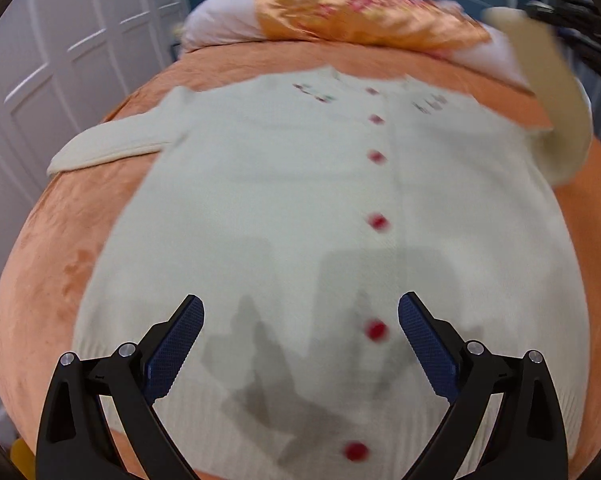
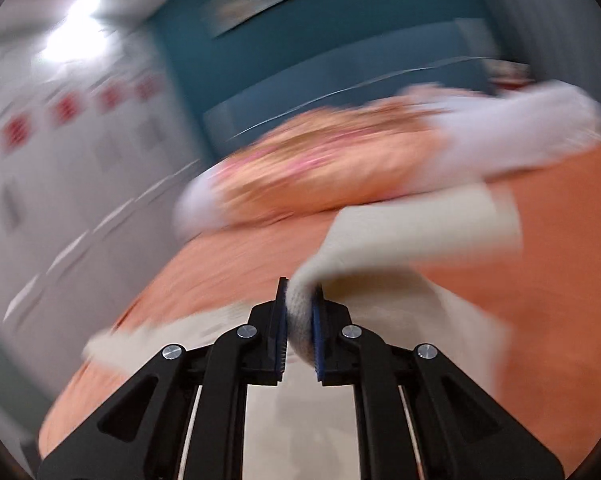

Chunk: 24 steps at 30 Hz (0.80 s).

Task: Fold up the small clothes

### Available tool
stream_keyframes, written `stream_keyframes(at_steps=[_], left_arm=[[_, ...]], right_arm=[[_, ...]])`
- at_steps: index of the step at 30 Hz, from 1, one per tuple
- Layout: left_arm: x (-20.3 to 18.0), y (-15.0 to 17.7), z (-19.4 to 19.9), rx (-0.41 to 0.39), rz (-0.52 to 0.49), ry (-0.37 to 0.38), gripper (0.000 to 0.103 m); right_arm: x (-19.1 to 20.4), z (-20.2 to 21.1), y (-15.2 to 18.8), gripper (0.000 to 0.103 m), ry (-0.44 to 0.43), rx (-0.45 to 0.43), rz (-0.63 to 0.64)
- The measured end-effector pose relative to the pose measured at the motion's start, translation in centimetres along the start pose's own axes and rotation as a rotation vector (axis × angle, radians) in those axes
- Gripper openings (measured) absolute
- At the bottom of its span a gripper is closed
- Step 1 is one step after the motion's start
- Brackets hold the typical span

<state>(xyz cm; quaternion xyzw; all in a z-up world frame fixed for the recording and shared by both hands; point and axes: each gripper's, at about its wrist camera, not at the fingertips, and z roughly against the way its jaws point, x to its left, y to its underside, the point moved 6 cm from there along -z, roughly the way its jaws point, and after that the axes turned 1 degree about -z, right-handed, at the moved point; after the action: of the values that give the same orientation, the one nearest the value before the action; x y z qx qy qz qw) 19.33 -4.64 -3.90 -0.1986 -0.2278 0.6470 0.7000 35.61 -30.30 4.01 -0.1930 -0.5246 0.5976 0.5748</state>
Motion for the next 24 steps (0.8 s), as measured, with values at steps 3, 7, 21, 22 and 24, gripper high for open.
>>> stream_keyframes(at_steps=[3, 7, 21, 22, 24], left_arm=[[2.5, -1.8, -0.6, -0.004, 0.059, 0.002, 0.096], [5.2, -4.4, -2.8, 0.003, 0.108, 0.043, 0.096], [5.7, -14.4, -14.0, 0.024, 0.289, 0.198, 0.096], [5.7, -14.8, -14.4, 0.021, 0.284, 0.201, 0.096], [5.3, -15.6, -14.9, 0.019, 0.268, 0.205, 0.077]], right_arm=[[7.2, -7.8, 5.7, 0.026, -0.074, 0.172, 0.083], [9.6, -10.9, 13.0, 0.032, -0.078, 0.304, 0.020], [-10.0, 3.4, 13.8, 0.059, 0.246, 0.086, -0.479], [-10.8, 3.3, 13.6, 0.059, 0.256, 0.075, -0.492], [-11.5, 2.0, 13.0, 0.061, 0.271, 0.077, -0.519]])
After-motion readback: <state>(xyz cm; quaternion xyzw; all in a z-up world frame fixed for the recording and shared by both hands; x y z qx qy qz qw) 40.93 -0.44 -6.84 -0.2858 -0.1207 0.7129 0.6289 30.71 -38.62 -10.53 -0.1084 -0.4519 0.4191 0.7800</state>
